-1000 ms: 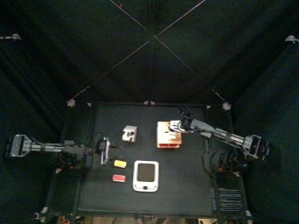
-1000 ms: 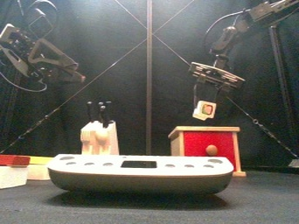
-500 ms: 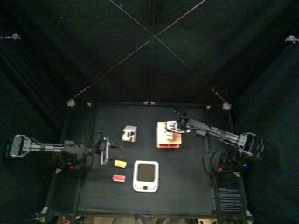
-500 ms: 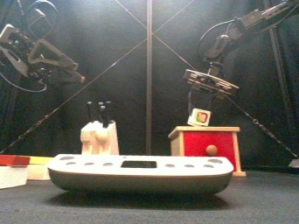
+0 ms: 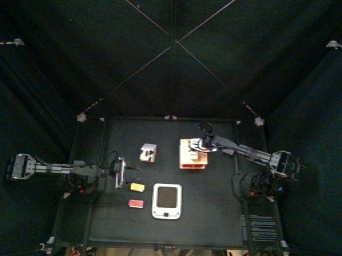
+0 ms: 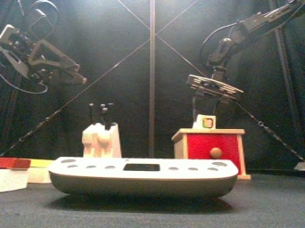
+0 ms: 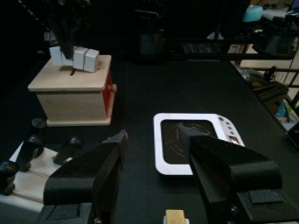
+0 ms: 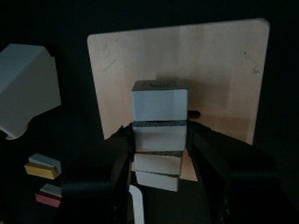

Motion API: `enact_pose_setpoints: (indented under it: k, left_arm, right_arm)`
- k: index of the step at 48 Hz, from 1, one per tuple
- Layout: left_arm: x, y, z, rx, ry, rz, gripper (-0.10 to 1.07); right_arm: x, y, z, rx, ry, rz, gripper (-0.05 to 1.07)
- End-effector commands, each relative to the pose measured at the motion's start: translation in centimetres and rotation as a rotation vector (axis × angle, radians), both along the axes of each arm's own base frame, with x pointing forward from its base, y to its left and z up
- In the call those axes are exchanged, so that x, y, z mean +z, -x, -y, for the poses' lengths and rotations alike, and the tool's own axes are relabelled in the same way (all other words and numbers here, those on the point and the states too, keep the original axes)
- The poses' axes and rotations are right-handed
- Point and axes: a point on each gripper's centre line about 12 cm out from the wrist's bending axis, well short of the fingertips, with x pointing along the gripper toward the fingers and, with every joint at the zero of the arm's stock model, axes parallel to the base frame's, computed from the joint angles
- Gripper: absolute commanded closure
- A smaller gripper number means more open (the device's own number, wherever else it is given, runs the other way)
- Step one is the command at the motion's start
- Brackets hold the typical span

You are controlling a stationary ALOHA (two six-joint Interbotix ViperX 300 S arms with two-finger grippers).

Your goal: Put sushi roll on drawer

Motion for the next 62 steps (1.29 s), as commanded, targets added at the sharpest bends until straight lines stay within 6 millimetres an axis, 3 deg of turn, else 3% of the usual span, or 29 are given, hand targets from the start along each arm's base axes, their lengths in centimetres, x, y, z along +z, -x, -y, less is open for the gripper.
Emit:
enact_pose_setpoints:
  k: [1, 17, 62]
  left_arm:
    - [0.5, -0.2, -0.1, 0.005, -0.002, 0.014, 0.12]
    - [0.4, -0.2, -0.1, 0.006, -0.002, 0.009, 0.12]
    - [0.1, -0.1, -0.2, 0.009, -0.002, -0.009, 0.12]
  right_arm:
    - [1.0, -0.2, 0.2, 0.002, 0.018, 0.025, 0.27]
    - [0.9, 0.0, 0.1, 0.018, 0.03, -0.02, 0.11]
    - [2.1, -0.9, -0.3, 0.037, 0.046, 0.01, 0.11]
